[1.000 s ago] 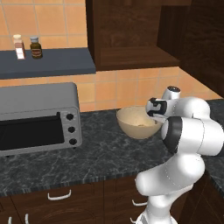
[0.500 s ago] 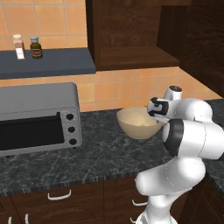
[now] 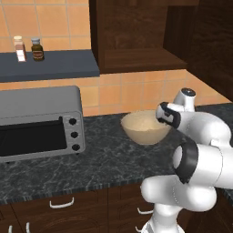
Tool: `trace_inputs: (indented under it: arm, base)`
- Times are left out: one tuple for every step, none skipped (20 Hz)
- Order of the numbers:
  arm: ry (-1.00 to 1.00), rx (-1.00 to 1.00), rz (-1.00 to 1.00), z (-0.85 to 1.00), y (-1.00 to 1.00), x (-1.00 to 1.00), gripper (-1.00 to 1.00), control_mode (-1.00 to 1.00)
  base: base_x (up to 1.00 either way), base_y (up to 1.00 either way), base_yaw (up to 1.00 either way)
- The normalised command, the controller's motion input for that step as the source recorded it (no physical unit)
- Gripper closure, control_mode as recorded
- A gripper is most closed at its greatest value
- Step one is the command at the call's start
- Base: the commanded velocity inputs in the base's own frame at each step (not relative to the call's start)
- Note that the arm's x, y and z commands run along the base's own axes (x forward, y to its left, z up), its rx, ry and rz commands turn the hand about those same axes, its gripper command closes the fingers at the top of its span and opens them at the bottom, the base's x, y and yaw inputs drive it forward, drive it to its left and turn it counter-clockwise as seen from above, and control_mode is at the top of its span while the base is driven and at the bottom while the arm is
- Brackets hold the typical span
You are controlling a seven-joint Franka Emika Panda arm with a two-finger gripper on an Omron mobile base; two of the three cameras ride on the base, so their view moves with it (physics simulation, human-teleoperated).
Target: Open the cabinet, pick up the bread from the cabinet and place it in the basket. Then move the basket to the dining counter.
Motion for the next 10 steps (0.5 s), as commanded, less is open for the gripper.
trace_inputs:
  arm:
    - [-0.14, 0.02, -0.20, 0.39, 0.16, -0.12, 1.00, -1.00]
    - [-0.15, 0.02, -0.21, 0.40, 0.16, -0.13, 1.00, -1.00]
    - [-0.15, 0.01, -0.23, 0.41, 0.25, -0.12, 1.00, -1.00]
    - [-0.15, 0.00, -0.22, 0.39, 0.30, -0.13, 1.00, -1.00]
    - [-0.15, 0.00, -0.20, 0.31, 0.31, -0.24, 1.00, -1.00]
    - [-0.08, 0.00, -0.16, 0.33, 0.18, -0.44, 1.00, -1.00]
    - [-0.04, 0.00, -0.11, 0.23, 0.15, -0.53, 1.00, -1.00]
    - [0.00, 0.00, -0.07, 0.21, 0.09, -0.56, 1.00, -1.00]
    - [0.00, 0.00, -0.08, 0.24, 0.16, -0.55, 1.00, -1.00]
    - [0.00, 0.00, -0.06, 0.27, 0.10, -0.58, 1.00, -1.00]
  base:
    - [0.00, 0.00, 0.00]
    - [0.00, 0.00, 0.00]
    - [0.00, 0.00, 0.00]
    - [0.00, 0.00, 0.00]
    - [0.00, 0.00, 0.00]
    - [0.00, 0.00, 0.00]
    - [0.00, 0.00, 0.00]
    - [0.00, 0.00, 0.00]
    - [0.00, 0.00, 0.00]
    - [0.00, 0.00, 0.00]
